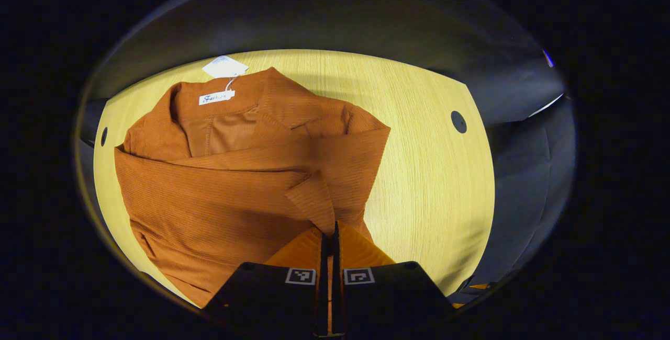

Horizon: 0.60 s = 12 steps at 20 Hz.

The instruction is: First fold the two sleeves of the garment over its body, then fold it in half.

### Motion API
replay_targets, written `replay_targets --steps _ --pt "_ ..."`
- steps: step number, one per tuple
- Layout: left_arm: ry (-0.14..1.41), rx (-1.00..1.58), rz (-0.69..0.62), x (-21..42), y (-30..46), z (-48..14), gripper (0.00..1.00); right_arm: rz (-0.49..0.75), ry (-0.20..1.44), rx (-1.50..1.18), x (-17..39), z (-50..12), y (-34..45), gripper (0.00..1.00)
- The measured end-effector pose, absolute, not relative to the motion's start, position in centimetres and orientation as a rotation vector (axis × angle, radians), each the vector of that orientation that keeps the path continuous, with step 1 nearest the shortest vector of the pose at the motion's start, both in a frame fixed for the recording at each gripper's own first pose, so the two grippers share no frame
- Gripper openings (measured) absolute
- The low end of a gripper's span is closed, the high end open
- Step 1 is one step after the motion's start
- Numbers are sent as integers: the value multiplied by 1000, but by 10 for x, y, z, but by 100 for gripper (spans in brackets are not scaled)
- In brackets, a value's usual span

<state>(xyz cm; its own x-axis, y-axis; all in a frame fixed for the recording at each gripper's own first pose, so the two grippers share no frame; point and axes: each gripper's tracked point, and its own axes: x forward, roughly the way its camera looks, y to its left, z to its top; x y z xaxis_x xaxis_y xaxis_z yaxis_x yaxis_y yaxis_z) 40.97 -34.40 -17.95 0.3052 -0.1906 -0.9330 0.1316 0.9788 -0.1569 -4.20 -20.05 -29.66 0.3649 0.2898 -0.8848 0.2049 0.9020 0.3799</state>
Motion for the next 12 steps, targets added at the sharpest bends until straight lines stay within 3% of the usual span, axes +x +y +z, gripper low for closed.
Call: replay_targets --steps 7,11,12 --pt "1264 -97 -213 417 -358 -184 6 29 1228 509 -51 -308 -206 96" --pt "1262 -134 -248 413 -363 -181 27 20 1227 522 -50 -308 -201 96" --pt "1254 -136 -251 414 -365 -178 24 23 1226 519 -50 -307 -198 93"
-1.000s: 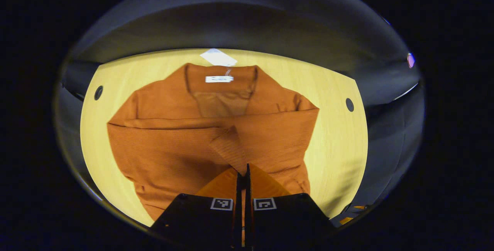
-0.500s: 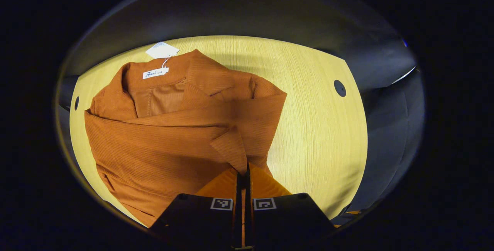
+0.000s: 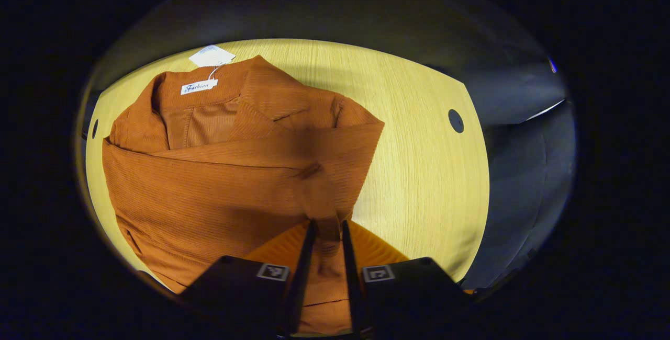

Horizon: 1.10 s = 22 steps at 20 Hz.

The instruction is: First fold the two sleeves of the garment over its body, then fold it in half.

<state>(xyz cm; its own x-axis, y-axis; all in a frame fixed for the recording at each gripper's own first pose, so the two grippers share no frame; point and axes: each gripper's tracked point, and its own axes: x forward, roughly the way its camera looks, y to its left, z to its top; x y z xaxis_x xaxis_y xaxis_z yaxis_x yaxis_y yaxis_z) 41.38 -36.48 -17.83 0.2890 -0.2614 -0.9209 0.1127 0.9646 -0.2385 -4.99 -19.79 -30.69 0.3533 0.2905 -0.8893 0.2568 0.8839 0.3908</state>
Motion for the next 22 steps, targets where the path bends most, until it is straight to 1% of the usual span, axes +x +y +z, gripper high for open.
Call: replay_targets --steps 1,2,3,4,5,6,8,9,10,11,12,13,14,18,22 --pt "1248 -141 -258 413 -367 -175 45 26 1224 512 -50 -306 -196 96" --pt "1242 -150 -260 412 -368 -172 66 28 1222 505 -51 -305 -193 96" --pt "1236 -157 -259 410 -366 -170 78 31 1219 502 -51 -303 -190 96" --pt "1226 -159 -256 409 -364 -166 84 33 1215 502 -51 -301 -186 96" --pt "1215 -160 -251 406 -359 -163 94 35 1212 500 -52 -299 -182 96" --pt "1201 -167 -248 405 -355 -158 98 37 1208 497 -54 -298 -178 96" --pt "1158 -179 -248 397 -345 -145 99 44 1205 489 -57 -295 -169 96" --pt "1119 -181 -246 394 -334 -139 99 47 1203 483 -59 -295 -164 93" --pt "1072 -171 -239 391 -322 -133 100 49 1202 476 -60 -296 -159 96" --pt "1026 -162 -232 388 -307 -130 99 49 1201 470 -63 -297 -153 96" --pt "984 -159 -224 381 -290 -126 99 52 1202 467 -65 -299 -146 93" --pt "950 -162 -214 376 -275 -121 100 58 1202 462 -67 -300 -139 96" --pt "913 -169 -199 370 -258 -118 99 66 1200 452 -71 -302 -132 96" --pt "798 -175 -113 340 -180 -112 100 84 1220 388 -77 -323 -98 96" --pt "731 -159 -4 303 -94 -114 99 79 1225 311 -85 -336 -82 96"
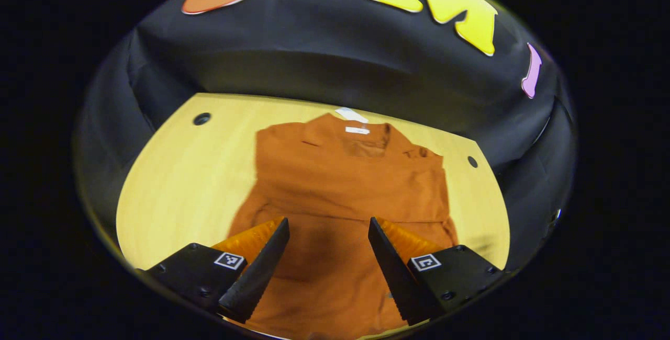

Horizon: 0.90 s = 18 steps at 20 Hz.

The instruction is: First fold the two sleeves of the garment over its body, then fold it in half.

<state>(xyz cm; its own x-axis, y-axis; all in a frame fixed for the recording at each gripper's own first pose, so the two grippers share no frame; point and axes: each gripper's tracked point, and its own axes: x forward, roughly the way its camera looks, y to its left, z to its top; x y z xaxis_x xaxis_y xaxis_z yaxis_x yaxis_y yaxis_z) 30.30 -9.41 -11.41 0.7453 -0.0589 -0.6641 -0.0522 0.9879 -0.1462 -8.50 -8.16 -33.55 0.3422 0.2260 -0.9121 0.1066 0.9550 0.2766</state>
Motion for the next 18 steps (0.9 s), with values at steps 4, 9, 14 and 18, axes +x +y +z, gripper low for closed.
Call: replay_targets --steps 4,9,14,18 --pt "791 -153 104 249 -18 -137 99 56 1230 275 -92 -351 -78 96" --pt "913 -223 141 176 24 -175 99 27 1264 261 -104 -364 -88 96" --pt "1063 -271 16 126 29 -188 99 134 1316 232 -116 -377 -93 96" --pt "1182 -321 -139 102 24 -196 98 237 1348 144 -120 -376 -108 96"
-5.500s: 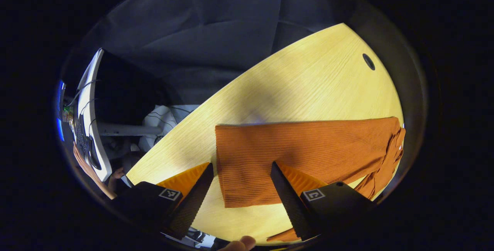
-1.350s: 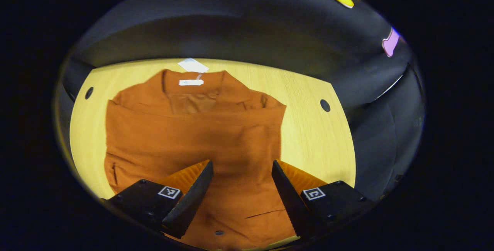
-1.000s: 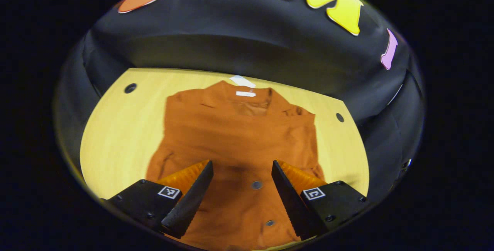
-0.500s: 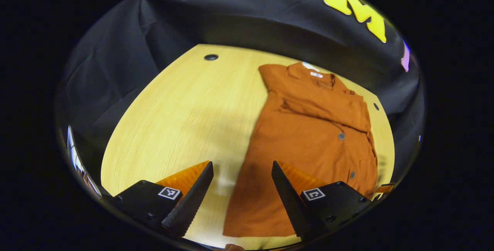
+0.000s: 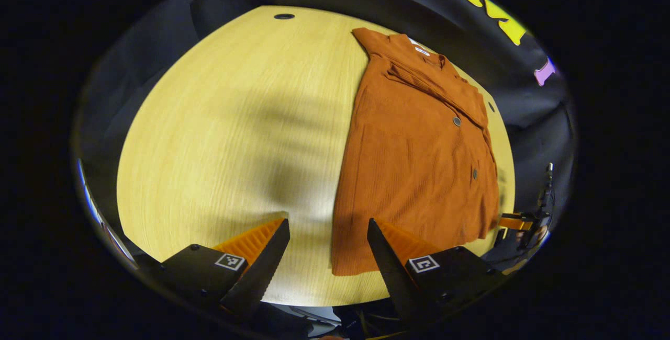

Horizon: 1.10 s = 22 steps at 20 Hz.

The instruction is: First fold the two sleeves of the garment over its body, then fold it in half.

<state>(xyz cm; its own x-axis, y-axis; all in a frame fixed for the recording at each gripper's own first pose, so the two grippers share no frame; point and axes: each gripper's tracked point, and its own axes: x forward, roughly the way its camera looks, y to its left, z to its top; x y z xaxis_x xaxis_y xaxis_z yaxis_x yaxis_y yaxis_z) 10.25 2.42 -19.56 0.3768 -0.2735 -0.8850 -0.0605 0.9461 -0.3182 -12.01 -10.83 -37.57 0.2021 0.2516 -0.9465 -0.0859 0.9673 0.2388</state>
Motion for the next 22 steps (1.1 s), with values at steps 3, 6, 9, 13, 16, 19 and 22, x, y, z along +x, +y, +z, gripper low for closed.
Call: replay_targets --steps 3,6,9,13,16,19,22 --pt "1265 -378 -244 88 17 -200 98 270 1406 124 -123 -383 -117 93" --pt "1301 -411 -309 85 15 -204 97 304 1439 144 -121 -387 -117 96" --pt "1324 -455 -346 81 16 -203 94 318 1457 181 -120 -386 -114 93" --pt "1355 -510 -382 78 9 -200 92 325 1490 264 -113 -386 -106 96" --pt "1370 -536 -405 79 2 -198 86 340 1517 316 -109 -387 -95 92" --pt "1405 -521 -418 82 -4 -203 81 373 1550 321 -108 -388 -80 81" --pt "1435 -487 -425 77 -9 -204 69 398 1558 300 -104 -392 -67 73"
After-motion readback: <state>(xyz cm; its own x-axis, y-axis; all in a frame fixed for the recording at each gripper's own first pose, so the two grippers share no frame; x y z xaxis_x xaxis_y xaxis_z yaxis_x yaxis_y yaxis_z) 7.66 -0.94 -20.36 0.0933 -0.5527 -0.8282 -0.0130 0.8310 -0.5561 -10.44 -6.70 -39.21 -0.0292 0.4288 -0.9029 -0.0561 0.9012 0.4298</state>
